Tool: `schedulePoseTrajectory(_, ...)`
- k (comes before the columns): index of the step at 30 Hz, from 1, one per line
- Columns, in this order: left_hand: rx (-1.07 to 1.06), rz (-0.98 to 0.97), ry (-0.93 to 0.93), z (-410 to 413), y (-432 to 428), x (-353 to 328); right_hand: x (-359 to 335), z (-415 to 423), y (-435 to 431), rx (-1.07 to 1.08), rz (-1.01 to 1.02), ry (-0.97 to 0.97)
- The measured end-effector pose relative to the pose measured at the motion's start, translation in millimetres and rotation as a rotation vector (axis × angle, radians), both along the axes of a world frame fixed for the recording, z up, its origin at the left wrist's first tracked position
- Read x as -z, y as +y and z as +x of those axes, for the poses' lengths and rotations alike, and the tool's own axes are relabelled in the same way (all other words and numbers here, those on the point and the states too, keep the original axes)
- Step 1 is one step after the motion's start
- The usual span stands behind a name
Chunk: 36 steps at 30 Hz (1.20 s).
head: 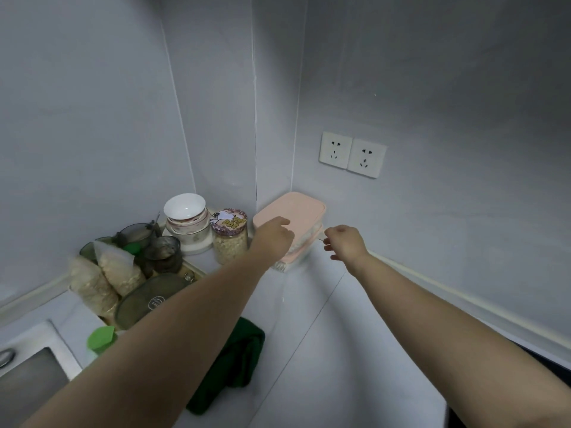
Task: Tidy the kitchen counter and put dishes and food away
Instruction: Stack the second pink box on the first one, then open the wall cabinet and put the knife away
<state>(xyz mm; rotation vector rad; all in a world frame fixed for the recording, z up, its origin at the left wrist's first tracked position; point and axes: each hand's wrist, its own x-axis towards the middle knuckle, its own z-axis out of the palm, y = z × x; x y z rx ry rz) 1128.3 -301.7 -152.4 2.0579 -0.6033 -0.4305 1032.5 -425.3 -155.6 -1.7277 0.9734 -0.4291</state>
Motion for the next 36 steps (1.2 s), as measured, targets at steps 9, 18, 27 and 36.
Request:
schedulePoseTrajectory(9,0.162,0.265,-0.483,-42.5,30.6,12.6,5.4,-49.5,26.6,-0.286,-0.645,0.212)
schedulePoseTrajectory(18,0.268,0.419,-0.843,-83.6,73.8,-9.0,-10.2,-99.8,75.4,-0.282,-0.906,0.292)
schedulePoseTrajectory(27,0.225,0.330,-0.970,-100.3,147.7,-90.1,-90.3,-114.5,149.6,-0.143,-1.064,0.272)
schedulePoseTrajectory(36,0.151,0.173,-1.123,-115.3,190.9,-165.5,-184.3,-140.4,202.6,-0.010,-1.284,0.197)
